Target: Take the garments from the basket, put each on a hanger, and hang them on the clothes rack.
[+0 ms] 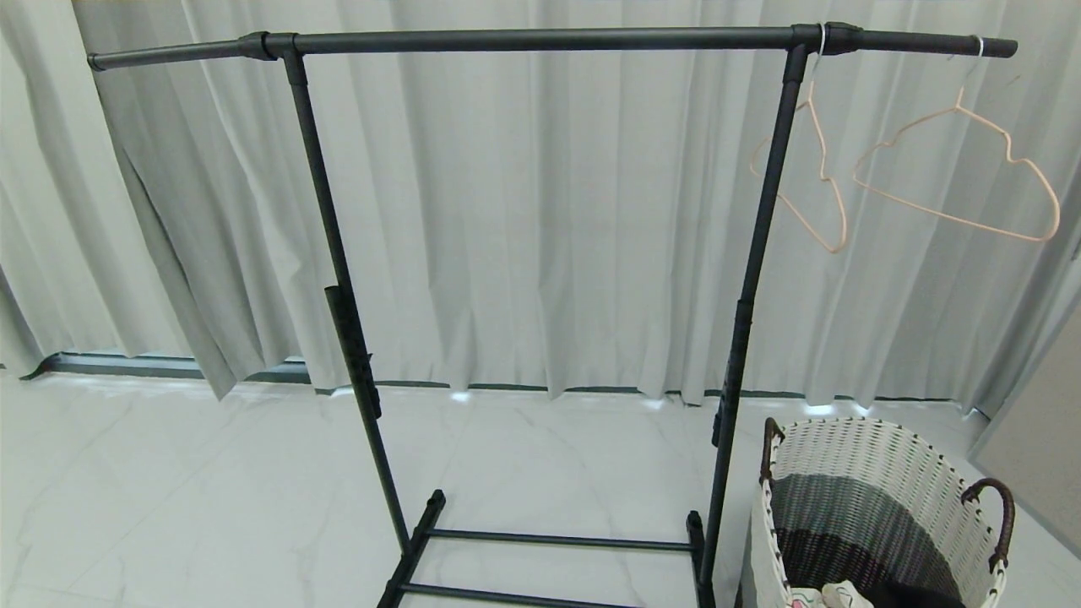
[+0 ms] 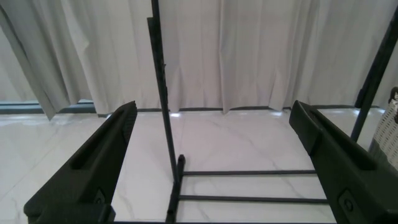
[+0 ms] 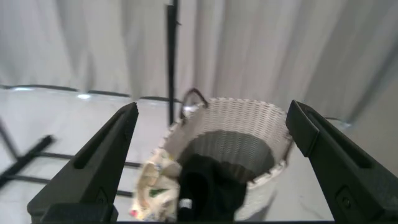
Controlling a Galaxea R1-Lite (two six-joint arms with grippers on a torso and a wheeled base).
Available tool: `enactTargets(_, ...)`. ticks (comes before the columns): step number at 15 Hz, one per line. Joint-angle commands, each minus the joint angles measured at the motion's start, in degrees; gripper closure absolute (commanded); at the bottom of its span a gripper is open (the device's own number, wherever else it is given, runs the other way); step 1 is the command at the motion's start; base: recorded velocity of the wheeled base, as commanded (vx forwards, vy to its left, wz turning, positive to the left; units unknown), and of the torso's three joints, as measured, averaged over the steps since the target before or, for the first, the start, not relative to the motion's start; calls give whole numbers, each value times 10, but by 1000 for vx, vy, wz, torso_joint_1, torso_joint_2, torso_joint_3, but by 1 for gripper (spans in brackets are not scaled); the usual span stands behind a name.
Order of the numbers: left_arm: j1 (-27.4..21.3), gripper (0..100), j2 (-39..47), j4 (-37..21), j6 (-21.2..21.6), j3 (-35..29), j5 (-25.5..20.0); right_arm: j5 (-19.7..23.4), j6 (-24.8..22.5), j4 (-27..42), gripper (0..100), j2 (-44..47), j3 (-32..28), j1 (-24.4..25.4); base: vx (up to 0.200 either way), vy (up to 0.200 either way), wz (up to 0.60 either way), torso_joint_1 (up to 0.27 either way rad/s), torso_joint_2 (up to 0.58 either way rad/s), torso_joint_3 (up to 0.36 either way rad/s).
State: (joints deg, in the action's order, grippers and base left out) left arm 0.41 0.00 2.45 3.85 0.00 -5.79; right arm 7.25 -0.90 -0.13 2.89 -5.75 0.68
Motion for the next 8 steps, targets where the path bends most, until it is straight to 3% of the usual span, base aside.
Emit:
enactTargets(1,0,0,0,0,0,0,0,21,6,7,0,156,-87,32,0,0,0,0,0,0)
enactTargets(2,0,0,0,0,0,0,0,21,-24,19,0,217,-90,33,0,0,0,0,0,0)
enactTargets(5,0,0,0,0,0,0,0,7,-182,42,0,421,-87,29,0,0,0,0,0,0)
enactTargets(8,0,0,0,0,0,0,0,-51,-324,37,0,579,-64,29,0,0,0,0,0,0)
